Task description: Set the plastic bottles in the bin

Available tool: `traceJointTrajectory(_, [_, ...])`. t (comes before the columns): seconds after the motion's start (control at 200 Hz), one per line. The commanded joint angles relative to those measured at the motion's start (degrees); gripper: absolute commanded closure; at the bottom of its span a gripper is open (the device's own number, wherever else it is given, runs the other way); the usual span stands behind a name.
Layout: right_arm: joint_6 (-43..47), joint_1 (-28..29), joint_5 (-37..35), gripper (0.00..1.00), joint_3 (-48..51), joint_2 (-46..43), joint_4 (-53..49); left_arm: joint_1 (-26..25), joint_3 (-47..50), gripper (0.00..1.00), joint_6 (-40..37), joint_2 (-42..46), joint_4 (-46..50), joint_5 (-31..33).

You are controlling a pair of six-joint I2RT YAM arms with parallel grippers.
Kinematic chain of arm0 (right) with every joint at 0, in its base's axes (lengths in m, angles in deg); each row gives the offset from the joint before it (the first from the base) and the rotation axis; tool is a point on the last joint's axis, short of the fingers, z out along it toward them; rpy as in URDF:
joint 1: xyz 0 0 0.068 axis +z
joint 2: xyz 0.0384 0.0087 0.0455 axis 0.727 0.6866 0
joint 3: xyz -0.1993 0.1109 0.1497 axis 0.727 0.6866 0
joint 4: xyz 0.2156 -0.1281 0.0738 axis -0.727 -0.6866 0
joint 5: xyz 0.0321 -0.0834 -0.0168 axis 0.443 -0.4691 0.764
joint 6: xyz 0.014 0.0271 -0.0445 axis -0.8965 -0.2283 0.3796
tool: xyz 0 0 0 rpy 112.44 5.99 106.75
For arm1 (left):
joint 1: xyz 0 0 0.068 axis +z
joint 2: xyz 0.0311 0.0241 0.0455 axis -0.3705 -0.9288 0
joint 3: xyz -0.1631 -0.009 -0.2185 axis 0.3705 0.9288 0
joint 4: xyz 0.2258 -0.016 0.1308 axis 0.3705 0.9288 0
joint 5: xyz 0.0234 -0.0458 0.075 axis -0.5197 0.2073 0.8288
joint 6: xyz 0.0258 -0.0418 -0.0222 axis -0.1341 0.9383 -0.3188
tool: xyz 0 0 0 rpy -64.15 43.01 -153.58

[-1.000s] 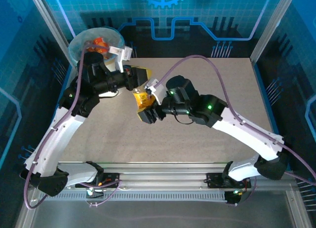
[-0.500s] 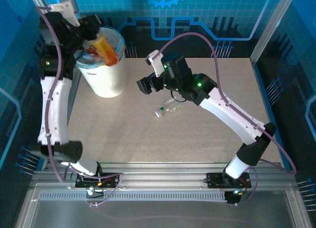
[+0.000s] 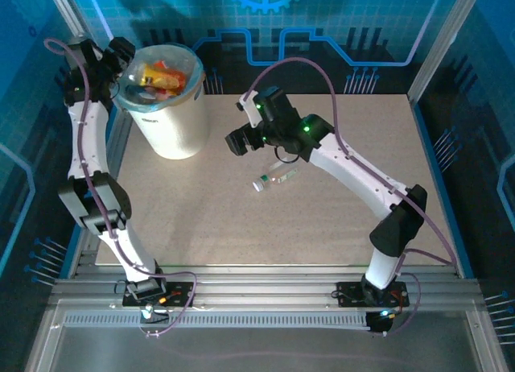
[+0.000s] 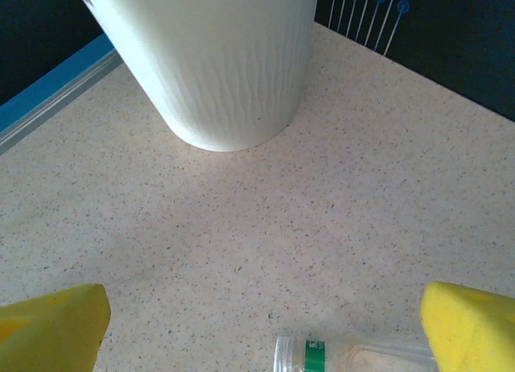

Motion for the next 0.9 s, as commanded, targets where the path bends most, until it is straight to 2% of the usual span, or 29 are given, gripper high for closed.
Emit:
traceJointTrajectory(0.0, [-1.56, -0.53, 2.03, 0.0, -2.55, 0.79, -1.03, 1.65, 0.8, 0.14, -2.9, 6.18, -0.23, 5.02])
traceJointTrajectory(0.14, [-1.99, -0.47, 2.54, 0.0, -2.55, 1.16, -1.14, 2.12, -2.4, 0.15, -9.75, 6.64, 4.36, 8.36])
traceJointTrajectory(0.23, [-2.29, -0.51, 2.76, 0.0, -2.55, 1.41, -1.24, 1.53, -5.18, 0.2, -13.71, 5.88, 7.3, 9.12])
traceJointTrajectory(0.305, [-2.78, -0.5, 3.24, 0.0, -2.62, 1.76, -1.24, -0.81, -8.76, 0.26, -19.05, 3.89, 9.67, 9.2])
traceJointTrajectory(0.42, [-3.3, -0.44, 4.14, 0.0, -2.82, 2.41, -1.33, -5.65, -20.46, 0.28, -27.52, -4.13, 20.92, 10.87])
traceJointTrajectory(0.66, [-3.93, -0.3, 5.74, 0.0, -3.87, 4.25, -3.25, -6.73, -30.52, 0.4, -29.73, -17.6, 33.51, 8.33])
traceJointTrajectory(0.81, [-4.23, -0.27, 6.03, 0.0, -3.93, 5.04, -3.95, -9.28, -24.11, 0.41, -31.22, -18.29, 34.0, 6.79])
traceJointTrajectory(0.89, [-4.41, -0.3, 6.46, 0.0, -4.72, 5.7, -4.47, -11.05, -23.9, 0.4, -32.0, -19.3, 34.02, 6.25])
